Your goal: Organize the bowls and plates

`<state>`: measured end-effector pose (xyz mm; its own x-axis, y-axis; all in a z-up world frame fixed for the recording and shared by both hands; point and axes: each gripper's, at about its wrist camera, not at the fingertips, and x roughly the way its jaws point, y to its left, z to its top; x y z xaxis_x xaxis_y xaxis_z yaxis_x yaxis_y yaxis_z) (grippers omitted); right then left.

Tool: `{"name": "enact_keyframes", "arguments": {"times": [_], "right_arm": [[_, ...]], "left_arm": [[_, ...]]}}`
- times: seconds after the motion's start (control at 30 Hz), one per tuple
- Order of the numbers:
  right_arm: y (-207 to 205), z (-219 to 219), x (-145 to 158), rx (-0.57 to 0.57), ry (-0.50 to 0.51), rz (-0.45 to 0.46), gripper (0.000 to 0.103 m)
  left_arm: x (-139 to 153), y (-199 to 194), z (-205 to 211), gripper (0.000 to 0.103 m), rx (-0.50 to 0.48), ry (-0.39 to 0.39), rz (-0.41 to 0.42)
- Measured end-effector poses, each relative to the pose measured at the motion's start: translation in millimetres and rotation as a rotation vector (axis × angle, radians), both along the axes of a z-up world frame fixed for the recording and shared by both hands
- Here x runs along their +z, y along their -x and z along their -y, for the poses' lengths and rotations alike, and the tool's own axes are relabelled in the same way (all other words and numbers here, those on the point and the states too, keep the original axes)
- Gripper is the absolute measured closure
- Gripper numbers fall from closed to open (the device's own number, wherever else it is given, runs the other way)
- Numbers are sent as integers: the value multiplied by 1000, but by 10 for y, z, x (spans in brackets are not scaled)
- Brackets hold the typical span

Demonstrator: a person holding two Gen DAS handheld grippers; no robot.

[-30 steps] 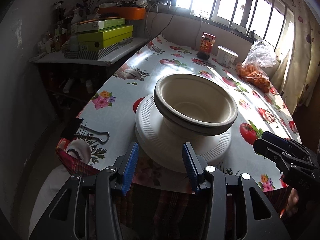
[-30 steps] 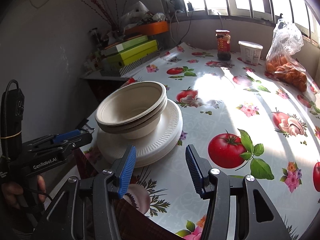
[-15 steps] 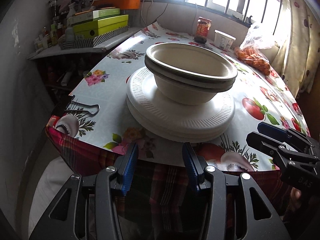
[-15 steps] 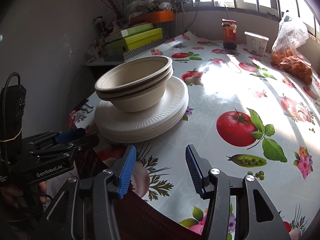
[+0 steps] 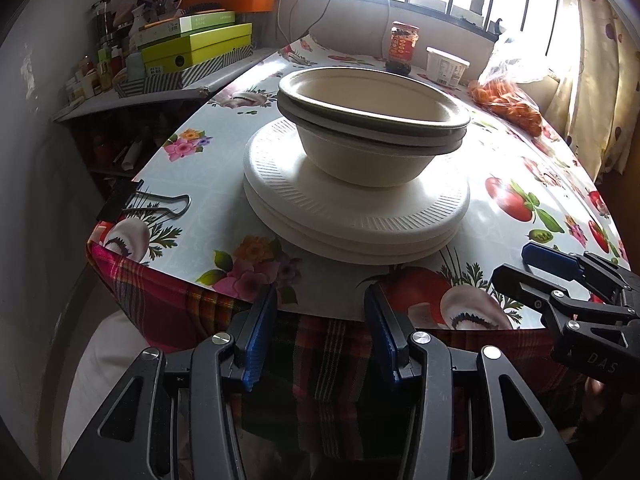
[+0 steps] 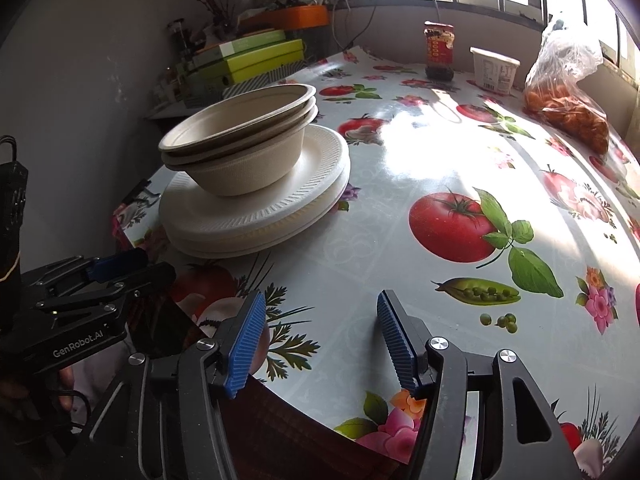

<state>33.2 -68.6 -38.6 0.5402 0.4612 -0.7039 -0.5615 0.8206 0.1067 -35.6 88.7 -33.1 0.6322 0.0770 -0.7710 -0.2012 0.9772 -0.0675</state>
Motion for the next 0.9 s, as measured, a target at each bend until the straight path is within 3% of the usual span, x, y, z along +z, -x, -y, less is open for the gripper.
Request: {"name": "enact_keyframes", "arguments": {"times": [0.2, 0.4, 0.9], "right_arm": [[7, 13, -13, -18, 18, 7, 38], [28, 6, -31, -34, 40, 19, 29], [55, 15, -37, -51, 53, 27, 28]], "left_arm": [[-18, -11, 17, 55, 5, -13, -4], [-23, -22, 41, 52, 2, -21, -5], [-29, -29, 60, 51, 13, -31, -7]]}}
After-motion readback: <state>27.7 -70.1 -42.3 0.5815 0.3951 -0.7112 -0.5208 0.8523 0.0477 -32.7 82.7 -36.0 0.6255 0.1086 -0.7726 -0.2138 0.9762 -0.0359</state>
